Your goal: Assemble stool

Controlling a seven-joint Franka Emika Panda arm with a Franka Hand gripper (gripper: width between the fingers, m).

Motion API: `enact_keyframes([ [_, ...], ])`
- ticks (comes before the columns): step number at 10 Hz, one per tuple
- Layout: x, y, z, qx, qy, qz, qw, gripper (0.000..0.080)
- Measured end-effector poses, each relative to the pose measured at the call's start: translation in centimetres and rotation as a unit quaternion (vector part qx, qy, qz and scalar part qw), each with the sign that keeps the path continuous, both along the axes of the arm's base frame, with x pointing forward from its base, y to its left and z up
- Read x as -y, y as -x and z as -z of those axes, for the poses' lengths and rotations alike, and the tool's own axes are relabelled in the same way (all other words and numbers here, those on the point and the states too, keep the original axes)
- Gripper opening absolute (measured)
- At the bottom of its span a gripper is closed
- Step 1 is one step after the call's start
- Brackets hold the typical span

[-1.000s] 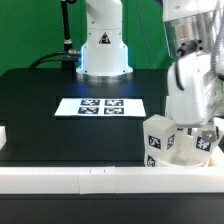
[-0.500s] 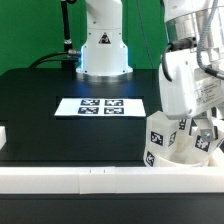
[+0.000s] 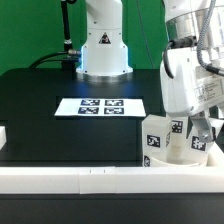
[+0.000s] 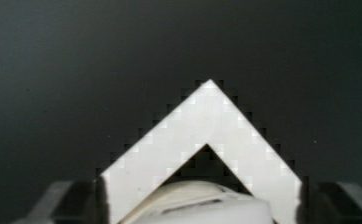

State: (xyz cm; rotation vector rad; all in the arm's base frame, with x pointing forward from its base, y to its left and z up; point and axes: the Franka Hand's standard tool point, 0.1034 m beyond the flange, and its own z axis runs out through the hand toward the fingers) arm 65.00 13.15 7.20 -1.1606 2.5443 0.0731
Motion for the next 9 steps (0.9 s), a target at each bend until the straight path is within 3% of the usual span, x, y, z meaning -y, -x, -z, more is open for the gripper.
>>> enact_keyframes([
  [1, 0.0, 0.0, 0.0, 0.000, 0.000, -0.001, 1.000, 0.0608],
  [2, -0.1, 0.0, -0.1, 0.001, 0.000, -0.001, 1.000, 0.0608],
  [3, -0.6, -0.1, -1.0, 0.009, -0.001, -0.006, 1.000, 0.0641],
  [7, -0.9, -0.7, -7.3, 0.051, -0.015, -0.015, 0.998, 0.0649],
  [8, -1.0, -0.9, -7.9, 0.055, -0.017, -0.015, 0.998, 0.0649],
  [9, -1.0, -0.9, -7.6, 0.054, -0.016, -0.015, 0.998, 0.0649],
])
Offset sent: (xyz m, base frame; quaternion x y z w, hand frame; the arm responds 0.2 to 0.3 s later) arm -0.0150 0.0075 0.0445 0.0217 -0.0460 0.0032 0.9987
